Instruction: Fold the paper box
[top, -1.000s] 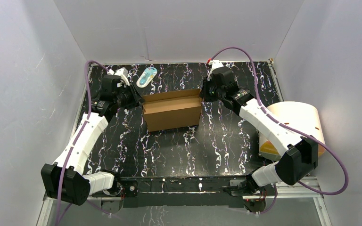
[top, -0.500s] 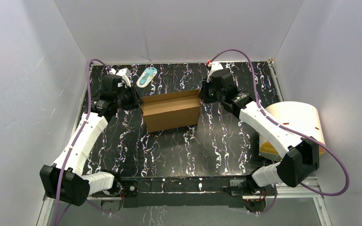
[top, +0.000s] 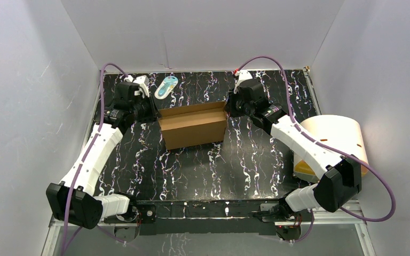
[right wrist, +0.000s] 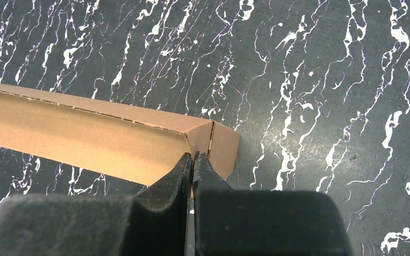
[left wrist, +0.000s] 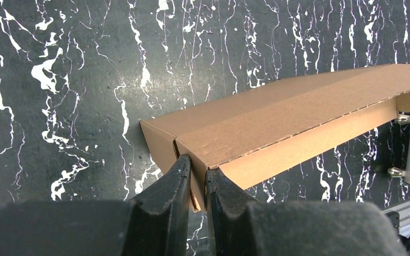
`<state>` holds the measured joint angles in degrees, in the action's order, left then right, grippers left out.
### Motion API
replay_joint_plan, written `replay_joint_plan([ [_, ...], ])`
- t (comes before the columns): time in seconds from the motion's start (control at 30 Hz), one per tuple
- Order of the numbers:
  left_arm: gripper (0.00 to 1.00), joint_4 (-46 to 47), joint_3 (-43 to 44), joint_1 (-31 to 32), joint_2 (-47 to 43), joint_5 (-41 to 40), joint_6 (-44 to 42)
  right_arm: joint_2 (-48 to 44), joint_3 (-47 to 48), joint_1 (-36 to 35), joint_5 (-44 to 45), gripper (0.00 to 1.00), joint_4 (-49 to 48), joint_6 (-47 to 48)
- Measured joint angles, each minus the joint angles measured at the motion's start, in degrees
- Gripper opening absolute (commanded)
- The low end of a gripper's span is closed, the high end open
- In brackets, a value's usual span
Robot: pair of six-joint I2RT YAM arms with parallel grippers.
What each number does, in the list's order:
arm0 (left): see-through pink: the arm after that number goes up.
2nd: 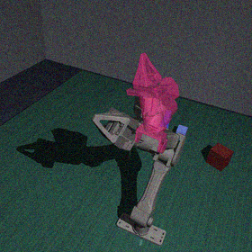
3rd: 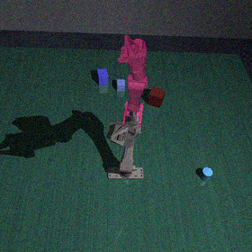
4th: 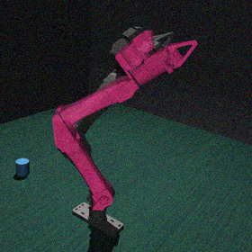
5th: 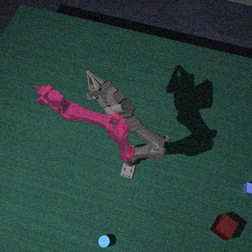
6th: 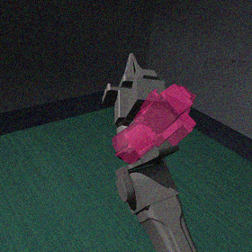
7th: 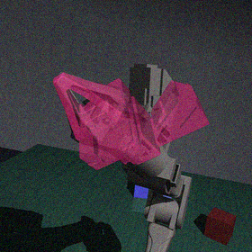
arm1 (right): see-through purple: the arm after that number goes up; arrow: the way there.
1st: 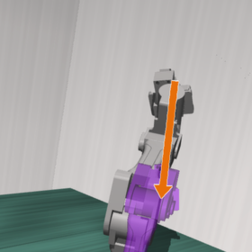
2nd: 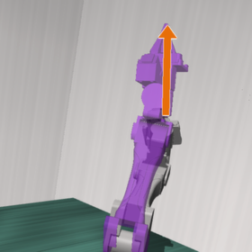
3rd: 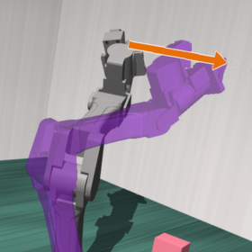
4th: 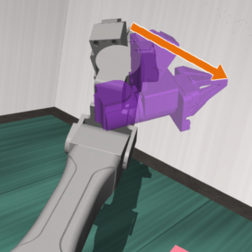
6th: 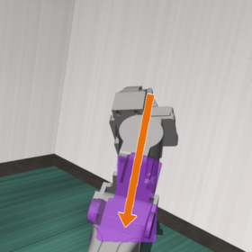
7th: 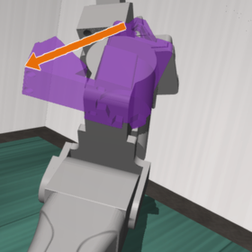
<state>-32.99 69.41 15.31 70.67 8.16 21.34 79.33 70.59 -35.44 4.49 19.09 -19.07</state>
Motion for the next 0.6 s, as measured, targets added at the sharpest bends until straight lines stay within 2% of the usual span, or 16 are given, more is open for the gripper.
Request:
replay_joint_plan([
  [0.6,0.07,-2.64,2.58,0.26,1.81,-1.84,-3.37,0.00,0.00,-0.33,-0.31,0.10,-0.02,-0.02],
])
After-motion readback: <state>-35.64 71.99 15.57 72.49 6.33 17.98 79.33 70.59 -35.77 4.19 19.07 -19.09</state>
